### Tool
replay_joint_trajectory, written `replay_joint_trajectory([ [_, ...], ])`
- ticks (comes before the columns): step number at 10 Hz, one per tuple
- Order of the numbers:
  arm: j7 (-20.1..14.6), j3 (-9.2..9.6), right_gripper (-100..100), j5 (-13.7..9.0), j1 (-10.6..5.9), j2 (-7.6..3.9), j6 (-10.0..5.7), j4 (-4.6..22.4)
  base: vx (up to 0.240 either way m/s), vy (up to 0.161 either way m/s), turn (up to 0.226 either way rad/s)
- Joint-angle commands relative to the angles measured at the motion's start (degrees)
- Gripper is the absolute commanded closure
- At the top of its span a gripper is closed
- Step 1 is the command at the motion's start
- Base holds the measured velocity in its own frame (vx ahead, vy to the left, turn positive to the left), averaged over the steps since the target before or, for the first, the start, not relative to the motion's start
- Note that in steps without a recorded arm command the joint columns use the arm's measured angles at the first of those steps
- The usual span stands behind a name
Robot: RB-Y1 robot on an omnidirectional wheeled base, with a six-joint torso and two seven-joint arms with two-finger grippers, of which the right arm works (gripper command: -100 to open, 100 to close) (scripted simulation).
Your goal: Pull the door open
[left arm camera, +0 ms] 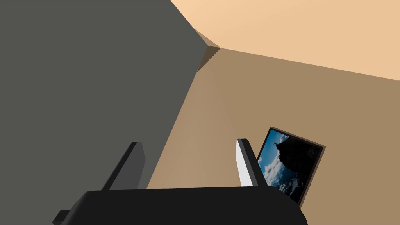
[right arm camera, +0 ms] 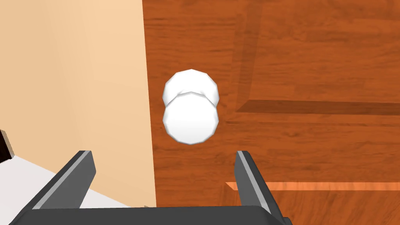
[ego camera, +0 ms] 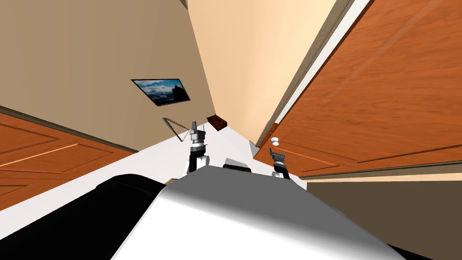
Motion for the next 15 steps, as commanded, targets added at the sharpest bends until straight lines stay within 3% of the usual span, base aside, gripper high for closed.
replay_joint_trajectory([
  [1, 2.23, -0.77, -100, -2.23, 0.69, 0.44, -0.14, -0.79, 0.077, -0.107, 0.261],
  [10, 11.75, -4.39, -100, -12.74, 3.70, 2.35, -0.46, -4.09, 0.033, -0.086, 0.204],
  [12, 11.91, -4.50, -100, -12.95, 3.75, 2.35, -0.30, -4.32, 0.014, -0.058, 0.146],
  [13, 11.91, -4.50, 100, -12.95, 3.75, 2.35, -0.30, -4.32, -0.001, 0.003, -0.041],
  [15, 11.91, -4.50, 100, -12.95, 3.75, 2.35, -0.30, -4.32, -0.001, 0.010, -0.005],
])
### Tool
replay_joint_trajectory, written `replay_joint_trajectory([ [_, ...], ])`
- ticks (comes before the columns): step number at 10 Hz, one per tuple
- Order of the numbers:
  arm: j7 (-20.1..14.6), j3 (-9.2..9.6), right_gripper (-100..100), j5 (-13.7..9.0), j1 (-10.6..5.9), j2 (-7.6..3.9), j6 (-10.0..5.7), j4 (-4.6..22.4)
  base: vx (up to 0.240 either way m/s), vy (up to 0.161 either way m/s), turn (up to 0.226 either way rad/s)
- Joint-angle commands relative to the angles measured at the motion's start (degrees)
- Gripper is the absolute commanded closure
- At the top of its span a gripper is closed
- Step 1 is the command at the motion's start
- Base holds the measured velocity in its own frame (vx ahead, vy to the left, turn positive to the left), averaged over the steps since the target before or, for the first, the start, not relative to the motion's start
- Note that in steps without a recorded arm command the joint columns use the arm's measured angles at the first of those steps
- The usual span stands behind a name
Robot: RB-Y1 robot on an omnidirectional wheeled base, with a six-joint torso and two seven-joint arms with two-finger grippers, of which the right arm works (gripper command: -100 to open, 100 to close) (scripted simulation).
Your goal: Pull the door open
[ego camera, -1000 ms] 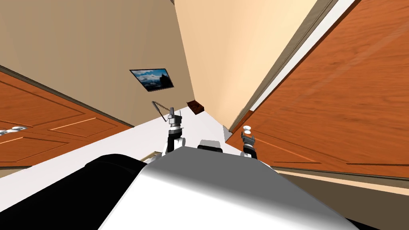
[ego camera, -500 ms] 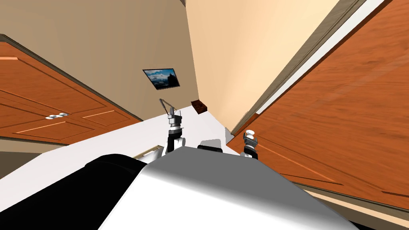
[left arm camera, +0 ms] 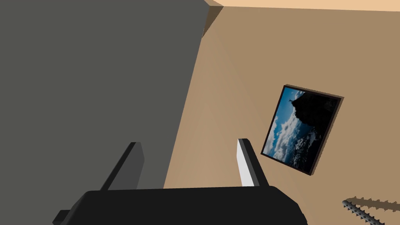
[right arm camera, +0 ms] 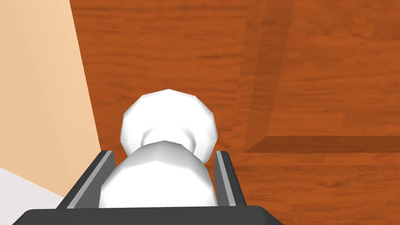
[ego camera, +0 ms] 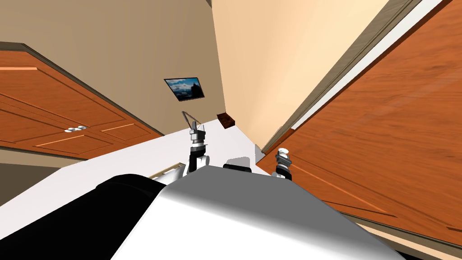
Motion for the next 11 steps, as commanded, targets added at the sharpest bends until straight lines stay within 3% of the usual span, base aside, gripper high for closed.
replay_joint_trajectory([
  [1, 0.02, 0.08, 100, 0.03, 0.02, 0.12, -0.02, -0.02, 0.000, 0.000, 0.000],
  [4, -0.54, 0.93, 100, 0.50, 0.18, -0.35, 0.21, -0.48, -0.045, -0.005, 0.019],
  [11, -3.22, 5.85, 100, 3.24, 1.10, -2.21, 1.27, -3.03, -0.231, -0.001, 0.055],
])
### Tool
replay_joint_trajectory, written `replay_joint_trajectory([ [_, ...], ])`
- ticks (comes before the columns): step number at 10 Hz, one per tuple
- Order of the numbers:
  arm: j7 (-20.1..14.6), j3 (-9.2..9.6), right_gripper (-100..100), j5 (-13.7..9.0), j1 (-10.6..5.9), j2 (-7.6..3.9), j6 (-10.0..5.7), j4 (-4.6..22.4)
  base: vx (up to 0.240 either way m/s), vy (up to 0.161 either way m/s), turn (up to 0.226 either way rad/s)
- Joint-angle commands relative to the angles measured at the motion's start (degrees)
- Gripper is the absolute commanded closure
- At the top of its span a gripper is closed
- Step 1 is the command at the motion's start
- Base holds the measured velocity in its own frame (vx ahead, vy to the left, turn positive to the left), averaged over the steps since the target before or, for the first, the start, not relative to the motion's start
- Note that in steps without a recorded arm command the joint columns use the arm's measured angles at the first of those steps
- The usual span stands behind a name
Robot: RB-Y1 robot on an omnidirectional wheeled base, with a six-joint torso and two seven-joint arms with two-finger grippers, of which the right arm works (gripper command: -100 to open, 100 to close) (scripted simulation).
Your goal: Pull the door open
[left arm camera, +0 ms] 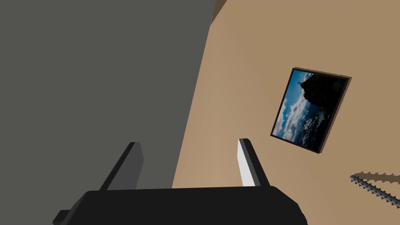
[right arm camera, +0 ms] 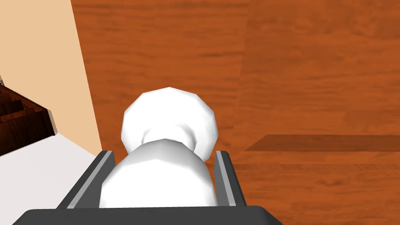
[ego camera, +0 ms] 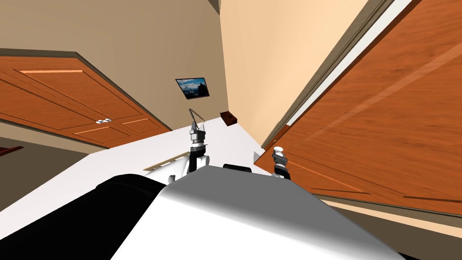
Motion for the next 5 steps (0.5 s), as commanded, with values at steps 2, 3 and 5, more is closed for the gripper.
replay_joint_trajectory([
  [2, -0.53, 0.59, 100, 0.34, -0.06, -0.35, 0.03, -0.09, -0.155, -0.004, 0.027],
  [3, -2.80, 3.00, 100, 1.36, 2.23, -2.19, -2.22, -0.74, -0.061, 0.012, -0.013],
  [5, -4.80, 5.08, 100, 2.25, 4.28, -3.95, -4.41, -1.41, -0.060, 0.016, -0.033],
])
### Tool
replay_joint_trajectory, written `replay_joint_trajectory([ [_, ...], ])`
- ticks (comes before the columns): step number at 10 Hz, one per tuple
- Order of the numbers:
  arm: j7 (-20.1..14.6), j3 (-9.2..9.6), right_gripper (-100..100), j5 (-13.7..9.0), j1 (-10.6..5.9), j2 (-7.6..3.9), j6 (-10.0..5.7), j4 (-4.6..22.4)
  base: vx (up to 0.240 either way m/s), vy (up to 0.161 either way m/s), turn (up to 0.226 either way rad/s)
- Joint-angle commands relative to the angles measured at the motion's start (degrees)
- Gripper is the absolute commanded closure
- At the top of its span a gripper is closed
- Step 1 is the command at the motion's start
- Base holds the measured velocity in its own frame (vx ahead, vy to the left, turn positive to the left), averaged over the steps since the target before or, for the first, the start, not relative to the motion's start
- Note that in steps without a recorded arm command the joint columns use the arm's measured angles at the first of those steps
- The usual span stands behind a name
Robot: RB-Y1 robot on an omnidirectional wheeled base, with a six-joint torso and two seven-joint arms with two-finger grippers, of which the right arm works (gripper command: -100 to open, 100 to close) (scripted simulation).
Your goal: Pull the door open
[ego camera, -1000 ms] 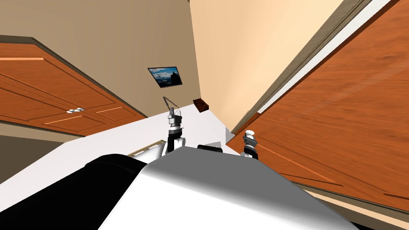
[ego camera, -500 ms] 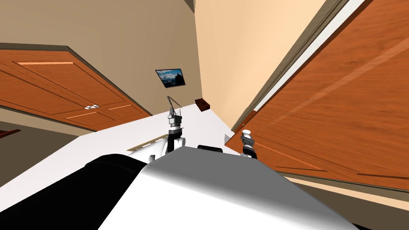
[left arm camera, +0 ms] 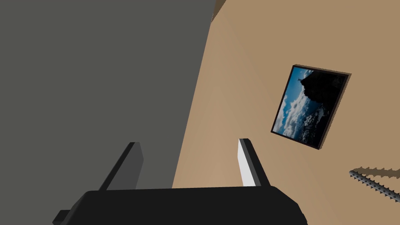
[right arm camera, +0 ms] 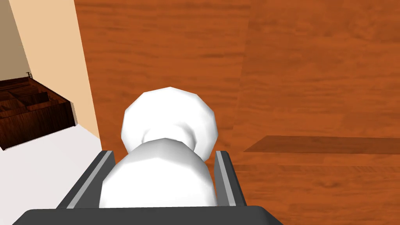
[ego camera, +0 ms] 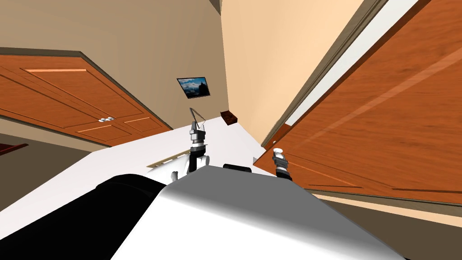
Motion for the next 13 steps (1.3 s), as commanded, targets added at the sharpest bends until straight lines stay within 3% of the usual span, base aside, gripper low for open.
replay_joint_trajectory([
  [1, -2.56, 2.19, 100, 0.92, 2.21, -2.12, -2.57, -0.41, -0.067, 0.018, -0.030],
  [2, -3.71, 3.39, 100, 1.43, 3.38, -3.13, -3.83, -0.79, -0.075, 0.009, -0.024],
  [3, -3.71, 3.39, 100, 1.43, 3.38, -3.13, -3.83, -0.79, -0.051, 0.000, -0.008],
  [6, -7.02, 6.83, 100, 2.90, 6.78, -6.05, -7.46, -1.90, -0.051, 0.006, -0.024],
  [9, -9.44, 9.35, 100, 3.97, 9.25, -8.18, -10.10, -2.71, -0.054, 0.003, -0.024],
  [10, -9.24, 9.08, 100, 3.94, 8.47, -7.70, -9.83, -1.86, -0.024, 0.003, -0.005],
  [11, -9.93, 10.03, 100, 4.47, 9.11, -7.82, -11.77, -0.80, 0.007, 0.012, 0.006],
  [13, -10.53, 10.90, 100, 4.98, 9.66, -7.91, -13.82, 0.41, 0.024, 0.010, -0.010],
])
